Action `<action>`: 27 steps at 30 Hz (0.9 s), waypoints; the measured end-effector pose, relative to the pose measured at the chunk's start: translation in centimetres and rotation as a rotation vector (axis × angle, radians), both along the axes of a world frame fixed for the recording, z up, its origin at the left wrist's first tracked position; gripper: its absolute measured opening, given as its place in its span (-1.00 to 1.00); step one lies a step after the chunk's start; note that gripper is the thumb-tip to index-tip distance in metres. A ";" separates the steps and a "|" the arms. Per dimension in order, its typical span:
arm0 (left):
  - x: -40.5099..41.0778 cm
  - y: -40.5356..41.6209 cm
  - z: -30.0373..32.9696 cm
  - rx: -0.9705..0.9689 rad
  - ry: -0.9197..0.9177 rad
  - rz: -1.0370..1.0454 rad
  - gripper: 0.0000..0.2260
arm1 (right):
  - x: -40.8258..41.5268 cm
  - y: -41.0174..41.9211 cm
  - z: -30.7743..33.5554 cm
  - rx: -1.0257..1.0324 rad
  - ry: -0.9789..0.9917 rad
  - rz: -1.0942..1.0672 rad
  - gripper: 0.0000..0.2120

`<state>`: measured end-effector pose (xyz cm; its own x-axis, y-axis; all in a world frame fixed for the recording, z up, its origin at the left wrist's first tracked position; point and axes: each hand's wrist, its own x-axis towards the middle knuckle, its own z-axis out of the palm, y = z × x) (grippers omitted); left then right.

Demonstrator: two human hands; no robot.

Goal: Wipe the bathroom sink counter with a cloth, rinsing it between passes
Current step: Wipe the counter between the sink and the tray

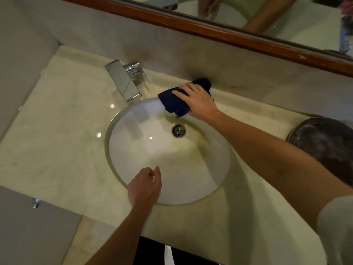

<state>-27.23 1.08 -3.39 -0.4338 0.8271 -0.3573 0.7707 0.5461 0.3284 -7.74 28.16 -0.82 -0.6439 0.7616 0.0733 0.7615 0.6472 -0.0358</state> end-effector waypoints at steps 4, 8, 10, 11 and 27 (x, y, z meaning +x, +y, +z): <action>0.2 0.2 0.1 -0.009 0.025 -0.002 -0.62 | -0.7 -0.5 -1.0 0.019 -0.013 -0.100 -0.39; 0.5 0.1 0.4 -0.004 0.035 -0.003 -0.62 | -1.7 -0.1 -0.5 0.045 -0.004 -0.182 -0.42; 0.6 0.1 0.4 0.001 0.032 0.000 -0.63 | -2.5 0.8 -0.3 0.035 -0.010 -0.231 -0.46; 0.5 0.2 0.3 0.002 0.032 -0.003 -0.62 | -2.9 1.4 -0.1 0.029 -0.014 -0.249 -0.47; -0.1 0.0 -0.1 -0.009 0.001 -0.036 -0.60 | 9.3 -0.9 1.0 0.046 0.294 -0.480 -0.59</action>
